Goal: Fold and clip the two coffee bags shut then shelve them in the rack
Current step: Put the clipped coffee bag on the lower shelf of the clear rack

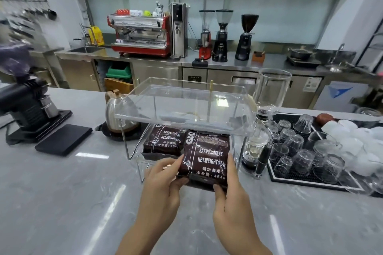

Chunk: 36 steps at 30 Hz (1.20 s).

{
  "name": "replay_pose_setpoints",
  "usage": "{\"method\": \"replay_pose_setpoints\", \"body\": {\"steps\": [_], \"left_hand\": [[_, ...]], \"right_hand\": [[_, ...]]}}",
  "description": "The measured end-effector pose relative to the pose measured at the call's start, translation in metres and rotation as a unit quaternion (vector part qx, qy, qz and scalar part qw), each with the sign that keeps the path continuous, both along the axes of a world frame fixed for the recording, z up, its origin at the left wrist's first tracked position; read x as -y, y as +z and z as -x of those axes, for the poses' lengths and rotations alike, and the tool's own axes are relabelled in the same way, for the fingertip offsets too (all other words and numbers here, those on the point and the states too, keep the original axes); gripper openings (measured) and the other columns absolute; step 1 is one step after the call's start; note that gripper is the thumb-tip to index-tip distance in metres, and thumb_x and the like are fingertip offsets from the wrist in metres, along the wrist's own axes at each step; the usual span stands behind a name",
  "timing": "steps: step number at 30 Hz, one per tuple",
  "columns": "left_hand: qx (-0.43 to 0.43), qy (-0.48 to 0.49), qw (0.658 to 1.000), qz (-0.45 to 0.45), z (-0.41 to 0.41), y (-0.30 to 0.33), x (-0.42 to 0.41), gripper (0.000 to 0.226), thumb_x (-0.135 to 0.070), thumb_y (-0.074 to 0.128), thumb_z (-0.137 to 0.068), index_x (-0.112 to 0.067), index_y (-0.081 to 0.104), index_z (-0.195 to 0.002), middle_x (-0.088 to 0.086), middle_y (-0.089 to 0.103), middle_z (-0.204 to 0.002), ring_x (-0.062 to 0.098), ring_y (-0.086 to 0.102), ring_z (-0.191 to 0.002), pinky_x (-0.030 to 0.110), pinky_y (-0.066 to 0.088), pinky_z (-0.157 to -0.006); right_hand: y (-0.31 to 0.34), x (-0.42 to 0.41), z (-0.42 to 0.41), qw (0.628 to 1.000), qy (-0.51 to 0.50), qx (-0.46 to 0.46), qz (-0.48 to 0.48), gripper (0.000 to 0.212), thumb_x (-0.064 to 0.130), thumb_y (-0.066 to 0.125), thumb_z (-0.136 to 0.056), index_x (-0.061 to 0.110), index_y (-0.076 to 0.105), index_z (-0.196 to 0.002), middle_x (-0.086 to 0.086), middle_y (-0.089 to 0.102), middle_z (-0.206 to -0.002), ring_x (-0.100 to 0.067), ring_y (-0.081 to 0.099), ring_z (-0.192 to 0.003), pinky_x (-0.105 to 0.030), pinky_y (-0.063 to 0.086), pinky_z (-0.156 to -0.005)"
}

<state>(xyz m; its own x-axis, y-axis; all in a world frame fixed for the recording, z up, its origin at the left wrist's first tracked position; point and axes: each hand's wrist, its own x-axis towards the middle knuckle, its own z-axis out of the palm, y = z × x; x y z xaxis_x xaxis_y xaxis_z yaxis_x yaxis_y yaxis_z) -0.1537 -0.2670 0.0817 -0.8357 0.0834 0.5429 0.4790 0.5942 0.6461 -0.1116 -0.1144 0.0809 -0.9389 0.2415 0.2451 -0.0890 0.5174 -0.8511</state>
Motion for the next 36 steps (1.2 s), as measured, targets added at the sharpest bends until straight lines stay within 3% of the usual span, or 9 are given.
{"method": "replay_pose_setpoints", "body": {"steps": [4,8,12,16,22,27,30,34,36], "left_hand": [[0.000,0.031,0.999,0.042,0.023,0.001,-0.004,0.064,0.000,0.079,-0.071,-0.033,0.063,-0.124,-0.008,0.062,-0.100,0.023,0.057,-0.093,0.003,0.018,-0.093],[-0.002,0.052,0.997,0.063,0.043,0.001,-0.007,0.060,0.001,0.088,-0.060,-0.028,0.073,-0.110,-0.005,0.063,-0.093,0.026,0.059,-0.086,0.006,0.017,-0.092],[-0.026,0.067,0.995,0.064,0.059,0.001,-0.016,0.049,-0.004,0.090,-0.055,-0.026,0.078,-0.097,-0.005,0.064,-0.087,0.012,0.049,-0.088,0.014,0.022,-0.081],[-0.022,0.077,0.995,0.061,0.072,0.002,-0.021,0.054,-0.003,0.095,-0.048,-0.029,0.079,-0.092,-0.011,0.060,-0.084,0.019,0.058,-0.080,0.017,0.020,-0.080],[-0.092,0.088,0.988,0.086,0.072,0.017,-0.033,0.040,-0.004,0.097,-0.034,-0.018,0.075,-0.063,-0.020,0.039,-0.070,-0.005,0.017,-0.076,0.031,0.020,-0.066],[-0.099,0.098,0.986,0.096,0.075,0.012,-0.035,0.049,0.000,0.097,-0.036,-0.016,0.078,-0.079,-0.025,0.040,-0.069,0.006,0.031,-0.076,0.033,0.022,-0.067],[-0.080,0.087,0.986,0.117,0.075,-0.001,-0.032,0.058,-0.007,0.095,-0.049,-0.025,0.075,-0.100,-0.019,0.070,-0.076,0.013,0.051,-0.090,0.033,0.022,-0.078],[-0.069,0.094,0.981,0.155,0.071,-0.004,-0.033,0.056,-0.012,0.092,-0.054,-0.029,0.074,-0.105,-0.009,0.070,-0.092,0.021,0.054,-0.097,0.044,0.031,-0.081],[-0.075,0.089,0.977,0.178,0.068,-0.002,-0.037,0.052,-0.013,0.088,-0.060,-0.029,0.073,-0.108,-0.006,0.067,-0.100,0.022,0.054,-0.102,0.044,0.030,-0.084]], "right_hand": [[0.006,0.005,0.016,1.000,-0.013,0.006,0.010,0.080,0.004,0.050,-0.095,0.038,0.003,-0.150,0.014,0.038,-0.145,0.000,0.043,-0.124,-0.010,0.033,-0.095],[0.013,0.008,0.032,1.000,-0.011,0.009,-0.018,0.080,0.006,0.049,-0.095,0.035,-0.002,-0.149,0.029,0.022,-0.139,0.001,0.030,-0.133,-0.010,0.024,-0.100],[0.017,0.008,0.054,0.997,-0.019,0.023,-0.073,0.072,0.010,0.047,-0.097,0.028,0.003,-0.152,0.010,0.012,-0.156,-0.001,0.007,-0.143,-0.031,0.017,-0.120],[0.020,0.007,0.067,0.995,-0.035,0.007,-0.089,0.074,0.007,0.048,-0.094,0.030,0.007,-0.152,0.008,0.018,-0.155,-0.007,0.019,-0.143,-0.031,0.026,-0.116],[0.019,0.007,0.074,0.991,-0.049,0.037,-0.121,0.071,0.011,0.048,-0.094,0.029,0.008,-0.151,0.008,0.011,-0.156,-0.015,0.017,-0.144,-0.035,0.028,-0.114],[0.017,0.007,0.074,0.990,-0.041,0.034,-0.134,0.072,0.012,0.046,-0.095,0.031,0.003,-0.150,0.012,0.004,-0.155,-0.012,0.016,-0.141,-0.034,0.030,-0.113],[0.018,0.005,0.076,0.984,-0.031,0.050,-0.171,0.071,0.007,0.047,-0.091,0.027,0.009,-0.148,0.003,0.006,-0.152,-0.020,0.018,-0.141,-0.035,0.030,-0.113],[0.019,0.001,0.081,0.949,-0.002,0.084,-0.305,0.085,0.005,0.055,-0.083,0.015,0.007,-0.152,-0.011,-0.003,-0.158,-0.030,0.001,-0.148,-0.040,0.006,-0.121],[0.016,0.002,0.084,0.926,-0.019,0.076,-0.370,0.080,0.000,0.056,-0.070,0.002,0.031,-0.146,-0.020,0.022,-0.157,-0.035,0.024,-0.144,-0.045,0.010,-0.117]]}}
